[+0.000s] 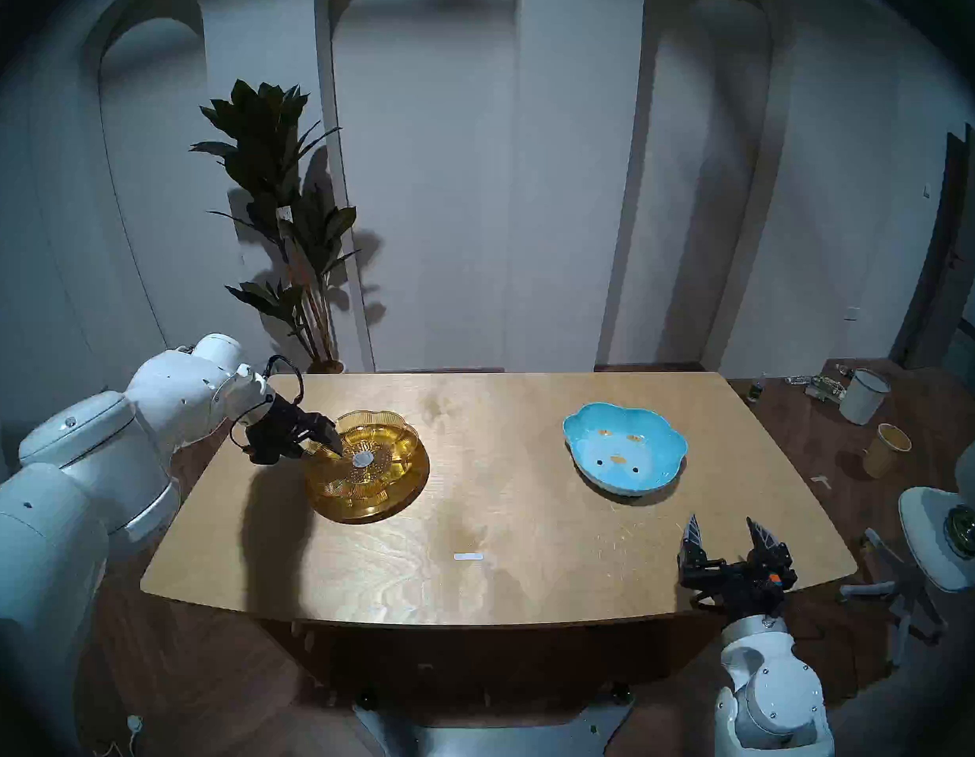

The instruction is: Stack the plates into one stack

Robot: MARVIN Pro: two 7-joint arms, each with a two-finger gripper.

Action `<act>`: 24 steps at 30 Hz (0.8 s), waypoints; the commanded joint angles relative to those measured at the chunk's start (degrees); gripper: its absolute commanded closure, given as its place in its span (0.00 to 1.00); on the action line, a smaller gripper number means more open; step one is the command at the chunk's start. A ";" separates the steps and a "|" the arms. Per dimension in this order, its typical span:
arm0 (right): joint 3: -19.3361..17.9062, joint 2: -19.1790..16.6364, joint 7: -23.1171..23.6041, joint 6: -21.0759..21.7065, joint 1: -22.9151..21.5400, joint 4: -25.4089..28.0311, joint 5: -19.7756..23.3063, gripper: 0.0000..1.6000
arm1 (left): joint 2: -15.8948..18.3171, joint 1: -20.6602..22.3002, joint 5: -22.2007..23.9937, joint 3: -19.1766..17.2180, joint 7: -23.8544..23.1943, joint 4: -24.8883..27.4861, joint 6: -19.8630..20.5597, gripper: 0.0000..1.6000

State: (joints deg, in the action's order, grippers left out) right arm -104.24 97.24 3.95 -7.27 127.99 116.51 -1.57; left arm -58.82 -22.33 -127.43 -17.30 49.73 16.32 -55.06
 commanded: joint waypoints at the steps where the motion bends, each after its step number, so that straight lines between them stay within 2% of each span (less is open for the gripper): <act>1: 0.13 0.03 0.11 -0.39 -0.13 1.09 0.13 0.00 | 2.01 0.41 1.08 1.27 5.94 1.51 0.06 0.00; 6: 0.10 0.09 0.18 -0.39 -0.15 1.10 0.10 0.00 | 3.23 0.68 2.06 2.43 6.34 3.21 0.06 0.00; 7: 0.09 0.10 0.19 -0.39 -0.15 1.11 0.09 0.00 | 3.44 0.95 2.39 2.40 5.64 3.56 0.06 0.05; 8: 0.09 0.12 0.20 -0.40 -0.15 1.11 0.09 0.00 | 3.77 1.17 2.55 2.72 6.19 4.01 0.06 0.20; 9: 0.08 0.13 0.21 -0.40 -0.14 1.12 0.09 0.00 | 3.98 1.45 2.74 2.82 5.84 4.36 0.06 0.16; 10: 0.08 0.15 0.23 -0.40 -0.14 1.13 0.08 0.00 | 4.24 1.69 2.86 3.07 5.99 4.71 0.06 0.00; 24: -0.01 0.32 0.42 -0.43 -0.14 1.21 0.03 0.00 | 7.94 5.67 6.82 4.51 5.91 9.20 0.06 0.00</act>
State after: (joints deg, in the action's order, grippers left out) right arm -104.39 97.53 4.26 -7.27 127.90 116.49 -1.71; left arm -53.29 -20.67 -122.59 -12.67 49.65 24.13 -55.08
